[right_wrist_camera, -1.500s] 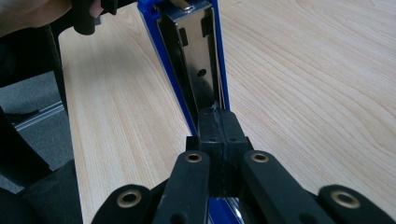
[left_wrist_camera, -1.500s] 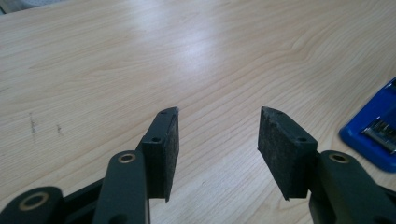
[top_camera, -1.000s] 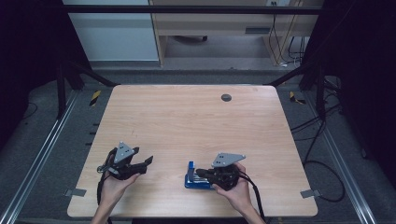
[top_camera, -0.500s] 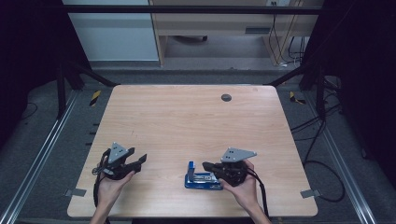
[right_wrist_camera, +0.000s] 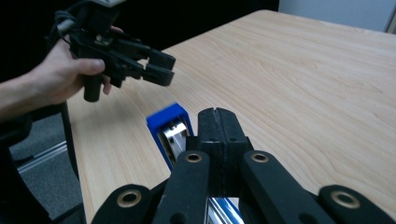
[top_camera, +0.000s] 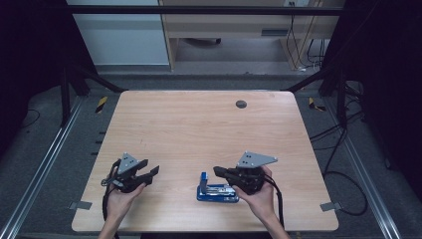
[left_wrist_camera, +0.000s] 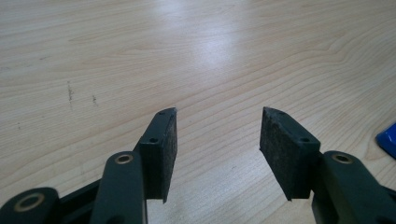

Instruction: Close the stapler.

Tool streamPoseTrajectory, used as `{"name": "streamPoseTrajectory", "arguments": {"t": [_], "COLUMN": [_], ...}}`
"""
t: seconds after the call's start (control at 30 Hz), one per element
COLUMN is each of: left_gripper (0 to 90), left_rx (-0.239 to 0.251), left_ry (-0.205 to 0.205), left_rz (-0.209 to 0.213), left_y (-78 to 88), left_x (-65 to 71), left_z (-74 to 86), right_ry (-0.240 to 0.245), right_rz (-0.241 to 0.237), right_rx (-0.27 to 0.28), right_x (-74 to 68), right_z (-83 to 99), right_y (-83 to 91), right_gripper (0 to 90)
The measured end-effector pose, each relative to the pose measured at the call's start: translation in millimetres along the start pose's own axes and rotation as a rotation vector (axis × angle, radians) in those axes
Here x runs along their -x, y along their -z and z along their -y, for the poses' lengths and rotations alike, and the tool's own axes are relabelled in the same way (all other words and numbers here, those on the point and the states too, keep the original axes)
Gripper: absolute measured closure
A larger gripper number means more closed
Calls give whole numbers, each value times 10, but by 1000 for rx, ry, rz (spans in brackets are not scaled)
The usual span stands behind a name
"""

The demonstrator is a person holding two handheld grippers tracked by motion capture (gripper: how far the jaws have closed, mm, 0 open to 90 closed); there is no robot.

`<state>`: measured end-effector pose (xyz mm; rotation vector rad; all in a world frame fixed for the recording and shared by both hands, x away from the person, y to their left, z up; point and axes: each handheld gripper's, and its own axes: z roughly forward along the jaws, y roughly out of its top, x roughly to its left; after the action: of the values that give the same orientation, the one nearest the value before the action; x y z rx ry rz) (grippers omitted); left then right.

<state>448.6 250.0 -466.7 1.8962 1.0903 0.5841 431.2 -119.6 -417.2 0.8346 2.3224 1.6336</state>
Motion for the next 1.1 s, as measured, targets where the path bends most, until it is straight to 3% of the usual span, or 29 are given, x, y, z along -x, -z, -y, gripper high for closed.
{"name": "streamPoseTrajectory", "arguments": {"t": [0.33,0.57,0.87,1.1], "left_gripper": [470,469,460,456], "left_rx": [-11,-22,-21,-13], "left_ry": [11,-5,-6,-9], "left_rz": [-14,-11,-16,-23], "left_y": [19,9,17,30], "left_x": [-4,12,7,-3], "left_z": [-3,-5,0,-1], "right_ry": [38,67,74,63], "right_rz": [-50,-60,-42,-7], "right_rx": [10,-24,-51,-86], "right_x": [-228,-318,-318,-218], "right_z": [-192,-233,-190,-90], "right_y": [-159,-251,-253,-170], "right_gripper": [900,900,900,900]}}
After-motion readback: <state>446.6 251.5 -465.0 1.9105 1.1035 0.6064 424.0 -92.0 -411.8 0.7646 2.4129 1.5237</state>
